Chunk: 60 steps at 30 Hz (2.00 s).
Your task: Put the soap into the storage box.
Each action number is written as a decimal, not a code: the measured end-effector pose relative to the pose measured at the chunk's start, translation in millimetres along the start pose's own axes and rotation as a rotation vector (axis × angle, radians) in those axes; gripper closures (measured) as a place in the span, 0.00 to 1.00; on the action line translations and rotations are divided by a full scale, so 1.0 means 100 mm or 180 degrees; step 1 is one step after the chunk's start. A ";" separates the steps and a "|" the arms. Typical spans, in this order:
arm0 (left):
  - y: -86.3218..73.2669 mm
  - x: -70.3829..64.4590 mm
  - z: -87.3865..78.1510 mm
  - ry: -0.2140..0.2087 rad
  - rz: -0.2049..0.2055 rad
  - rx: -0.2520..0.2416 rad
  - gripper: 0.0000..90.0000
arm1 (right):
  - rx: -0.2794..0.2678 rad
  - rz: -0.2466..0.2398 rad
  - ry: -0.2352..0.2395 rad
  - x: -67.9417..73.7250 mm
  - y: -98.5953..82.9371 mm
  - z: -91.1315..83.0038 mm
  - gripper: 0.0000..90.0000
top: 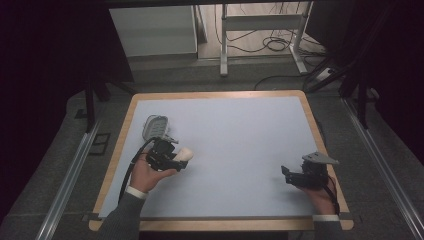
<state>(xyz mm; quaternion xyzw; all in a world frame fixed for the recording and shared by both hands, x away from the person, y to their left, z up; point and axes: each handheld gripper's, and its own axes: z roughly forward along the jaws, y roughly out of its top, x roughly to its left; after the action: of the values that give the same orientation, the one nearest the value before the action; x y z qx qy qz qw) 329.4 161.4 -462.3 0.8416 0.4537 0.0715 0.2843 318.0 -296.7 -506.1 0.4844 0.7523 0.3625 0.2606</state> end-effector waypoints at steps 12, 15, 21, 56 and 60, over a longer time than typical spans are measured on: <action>0.05 0.06 -0.05 0.0044 -0.0004 -0.0004 0.55 | 0.0009 -0.0002 -0.0001 0.00 0.00 0.00 0.10; 0.06 0.07 -0.06 0.0048 -0.0013 0.0002 0.55 | 0.0010 -0.0002 0.0001 0.00 0.00 0.01 0.10; 0.10 0.11 -0.07 0.0073 -0.0030 -0.0032 0.55 | 0.0022 0.0003 -0.0004 0.00 -0.01 0.01 0.10; 0.23 0.34 -0.10 0.0150 -0.0120 -0.0013 0.55 | -0.0008 0.0011 0.0011 -0.02 -0.01 0.00 0.10; 0.25 0.36 -0.10 0.0172 -0.0121 0.0011 0.55 | -0.0006 0.0005 0.0013 -0.01 -0.01 0.00 0.10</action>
<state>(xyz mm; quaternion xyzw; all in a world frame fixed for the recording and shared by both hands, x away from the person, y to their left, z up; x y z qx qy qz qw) 364.5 184.1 -445.4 0.8310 0.4773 0.0881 0.2718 318.5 -298.2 -506.8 0.4841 0.7521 0.3644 0.2592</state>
